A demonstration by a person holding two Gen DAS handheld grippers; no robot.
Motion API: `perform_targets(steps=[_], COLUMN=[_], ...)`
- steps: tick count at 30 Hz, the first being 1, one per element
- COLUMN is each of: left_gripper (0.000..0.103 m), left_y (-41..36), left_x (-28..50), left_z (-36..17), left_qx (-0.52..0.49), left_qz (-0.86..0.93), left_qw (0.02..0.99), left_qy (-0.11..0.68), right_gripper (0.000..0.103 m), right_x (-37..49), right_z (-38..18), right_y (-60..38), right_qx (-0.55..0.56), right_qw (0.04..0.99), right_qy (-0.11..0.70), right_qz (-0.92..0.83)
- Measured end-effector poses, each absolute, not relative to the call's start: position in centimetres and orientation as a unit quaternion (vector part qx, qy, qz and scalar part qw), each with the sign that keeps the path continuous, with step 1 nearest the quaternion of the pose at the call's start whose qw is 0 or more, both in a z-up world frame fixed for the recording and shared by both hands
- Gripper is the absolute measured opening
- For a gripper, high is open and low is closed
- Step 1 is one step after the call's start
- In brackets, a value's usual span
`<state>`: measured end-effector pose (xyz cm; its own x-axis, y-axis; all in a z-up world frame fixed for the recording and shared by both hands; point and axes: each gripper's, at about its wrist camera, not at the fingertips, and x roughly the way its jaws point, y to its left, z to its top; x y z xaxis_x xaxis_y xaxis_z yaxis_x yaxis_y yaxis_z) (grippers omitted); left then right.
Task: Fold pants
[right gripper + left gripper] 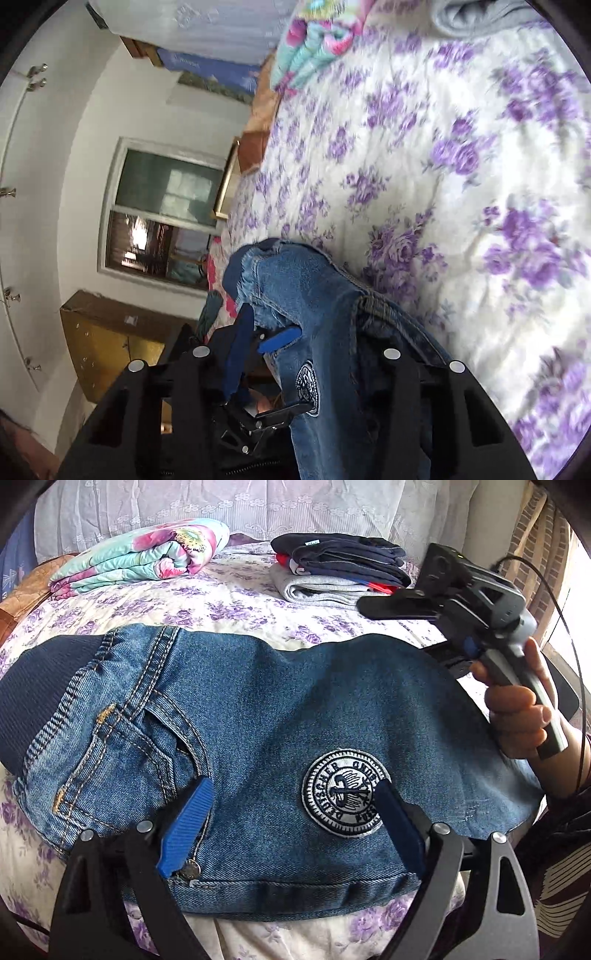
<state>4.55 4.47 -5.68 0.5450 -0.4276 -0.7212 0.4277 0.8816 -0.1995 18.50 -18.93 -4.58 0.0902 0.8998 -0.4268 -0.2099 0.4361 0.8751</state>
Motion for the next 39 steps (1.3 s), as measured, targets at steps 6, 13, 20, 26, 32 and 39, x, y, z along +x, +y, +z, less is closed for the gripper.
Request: perform_targets(steps=[6, 13, 20, 26, 32, 39], left_gripper=[0.085, 0.085, 0.084, 0.096, 0.096, 0.096], left_y=[4.6, 4.6, 5.3, 8.2, 6.4, 6.8], left_x=[4.7, 4.6, 3.6, 6.4, 4.8, 4.2], left_z=[-5.4, -5.6, -2.5, -4.6, -4.5, -3.4], left_qx=[-0.002, 0.015, -0.009, -0.012, 0.046, -0.012], left_qz=[-0.244, -0.245, -0.251, -0.133, -0.109, -0.122], left_qw=[0.876, 0.878, 0.885, 0.901, 0.913, 0.914], left_qy=[0.415, 0.412, 0.391, 0.414, 0.391, 0.388], right_gripper=[0.011, 0.028, 0.063, 0.057, 0.055, 0.078], right_x=[18.1, 16.8, 9.1, 5.8, -0.7, -12.2], right_z=[-4.2, -2.1, 2.7, -5.1, -2.6, -0.8], right_y=[-20.3, -23.5, -23.5, -22.3, -27.2, -37.2], right_qx=[0.261, 0.227, 0.223, 0.221, 0.266, 0.184], right_qw=[0.722, 0.818, 0.834, 0.847, 0.896, 0.945], right_qy=[0.544, 0.472, 0.418, 0.458, 0.320, 0.253], right_qz=[0.338, 0.238, 0.284, 0.153, 0.153, -0.096])
